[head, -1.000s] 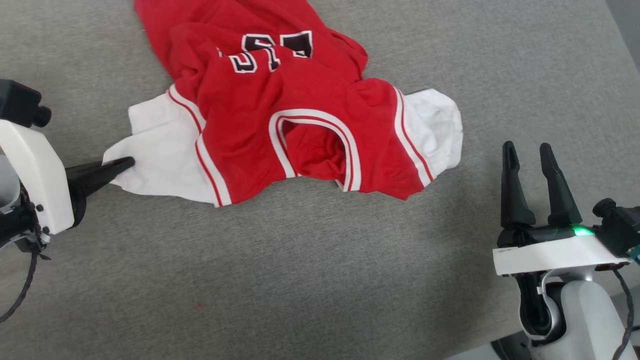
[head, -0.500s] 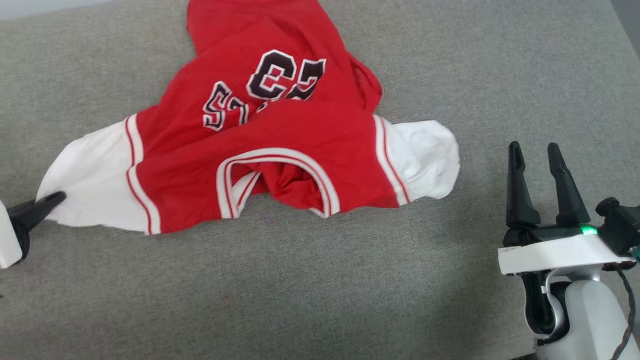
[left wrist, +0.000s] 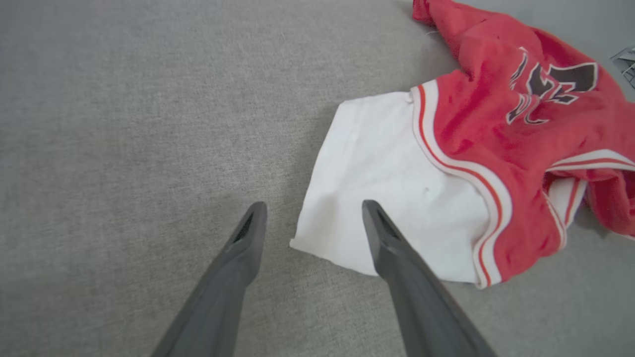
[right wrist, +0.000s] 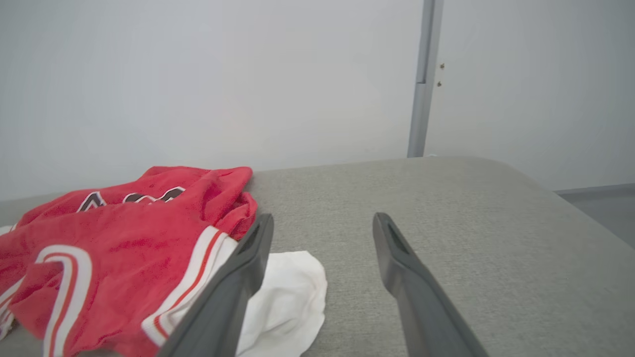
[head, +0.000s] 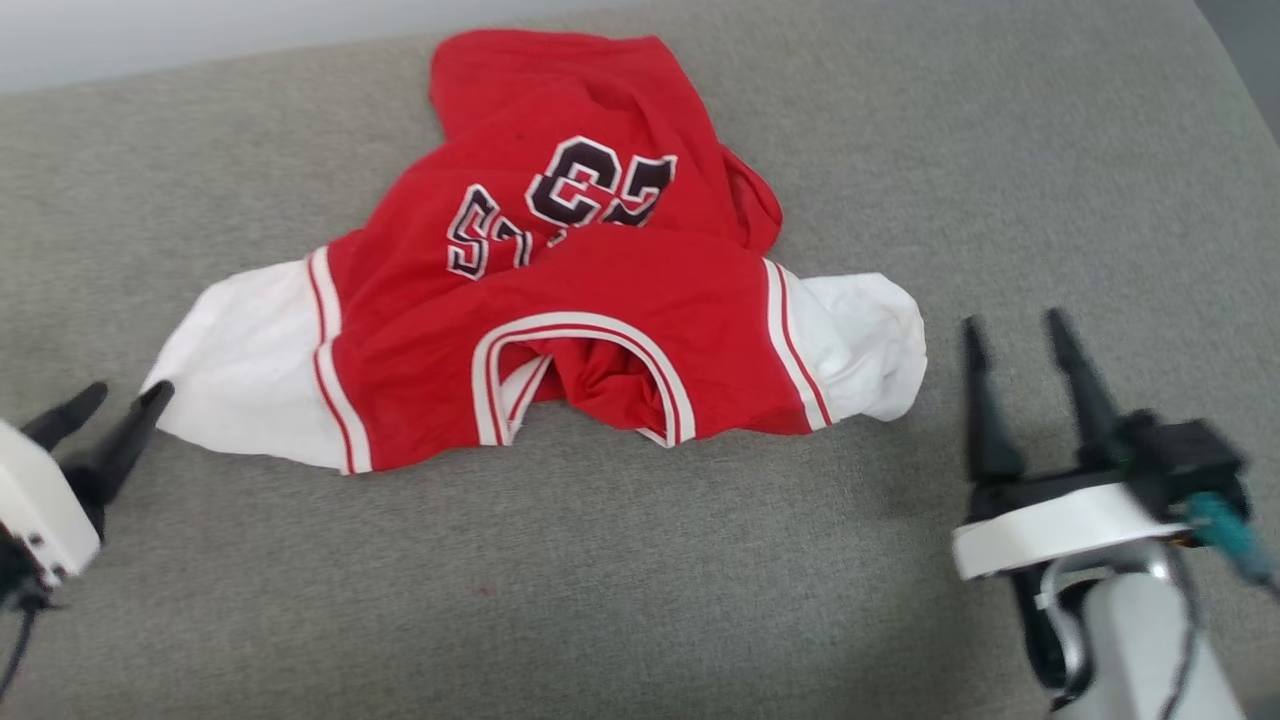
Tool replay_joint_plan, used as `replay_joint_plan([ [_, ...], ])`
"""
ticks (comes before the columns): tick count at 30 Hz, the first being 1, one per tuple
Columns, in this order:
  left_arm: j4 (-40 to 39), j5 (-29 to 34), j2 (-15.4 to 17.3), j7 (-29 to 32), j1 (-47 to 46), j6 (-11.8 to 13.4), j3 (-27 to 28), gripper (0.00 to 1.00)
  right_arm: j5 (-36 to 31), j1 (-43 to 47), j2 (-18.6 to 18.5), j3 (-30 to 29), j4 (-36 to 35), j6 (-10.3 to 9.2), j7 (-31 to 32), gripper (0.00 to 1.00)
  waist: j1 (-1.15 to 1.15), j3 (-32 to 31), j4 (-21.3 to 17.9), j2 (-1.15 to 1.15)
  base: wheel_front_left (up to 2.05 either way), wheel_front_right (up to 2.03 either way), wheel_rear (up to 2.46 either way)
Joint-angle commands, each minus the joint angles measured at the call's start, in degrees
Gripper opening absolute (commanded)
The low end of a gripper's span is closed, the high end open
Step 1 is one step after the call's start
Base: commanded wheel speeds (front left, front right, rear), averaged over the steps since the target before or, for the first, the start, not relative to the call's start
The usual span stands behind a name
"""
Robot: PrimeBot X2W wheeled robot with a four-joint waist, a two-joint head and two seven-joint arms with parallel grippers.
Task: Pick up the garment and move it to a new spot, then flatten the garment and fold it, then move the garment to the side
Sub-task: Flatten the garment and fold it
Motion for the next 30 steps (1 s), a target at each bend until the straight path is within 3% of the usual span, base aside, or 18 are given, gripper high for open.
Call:
replay_joint_plan([
  [1, 0.4, 1.2, -0.9, -3.4, 1.8, 0.1, -0.3, 1.0, -1.9, -0.3, 0.0, 1.1, 0.9, 0.0, -0.1, 1.0, 0.0, -1.1, 1.0, 0.0, 0.0, 0.0, 0.0],
  [3, 1.7, 3.8, -2.1, -9.5, 3.4, 0.1, -0.7, 1.0, -5.3, -0.6, 0.0, 2.4, 2.3, -0.01, 0.7, 1.0, 0.0, -2.0, 1.9, 0.0, 0.0, 0.0, 0.0],
  [8, 4.2, 8.6, -6.8, -13.9, 6.2, 0.1, 1.3, 1.0, -9.2, -1.1, -3.6, 6.0, 2.0, -0.01, 6.1, 1.0, 0.0, -3.2, 4.2, 0.0, 0.0, 0.0, 0.0],
  [14, 2.0, 24.6, -19.0, -14.0, 15.6, 0.3, 22.9, 1.0, -5.8, 0.6, -15.7, 13.5, -4.2, -0.01, 20.3, 1.0, 0.0, -4.1, 8.7, 0.0, 0.0, 0.0, 0.0],
  [19, -5.8, 40.2, -29.5, -14.0, 25.9, 0.3, 40.6, 1.0, 1.1, 2.9, -27.2, 17.7, -10.9, -0.01, 33.5, 1.0, 0.0, -4.0, 12.0, 0.0, 0.0, 0.0, 0.0],
  [22, -10.8, 47.4, -35.5, -14.0, 30.5, 0.2, 48.0, 1.0, 4.4, 3.5, -32.7, 19.2, -14.0, -0.01, 39.2, 1.0, 0.0, -3.3, 14.0, 0.0, 0.0, 0.0, 0.0],
  [25, -15.3, 52.0, -39.9, -14.0, 33.2, 0.1, 50.5, 1.0, 6.7, 3.1, -36.6, 20.4, -15.6, -0.01, 43.3, 1.0, 0.0, -2.4, 16.0, 0.0, 0.0, 0.0, 0.0],
  [30, -17.8, 54.2, -42.6, -14.0, 34.4, 0.2, 50.2, 1.0, 8.2, 0.7, -40.6, 22.8, -16.4, -0.01, 47.3, 1.0, 0.0, -0.1, 19.2, 0.0, 0.0, 0.0, 0.0],
])
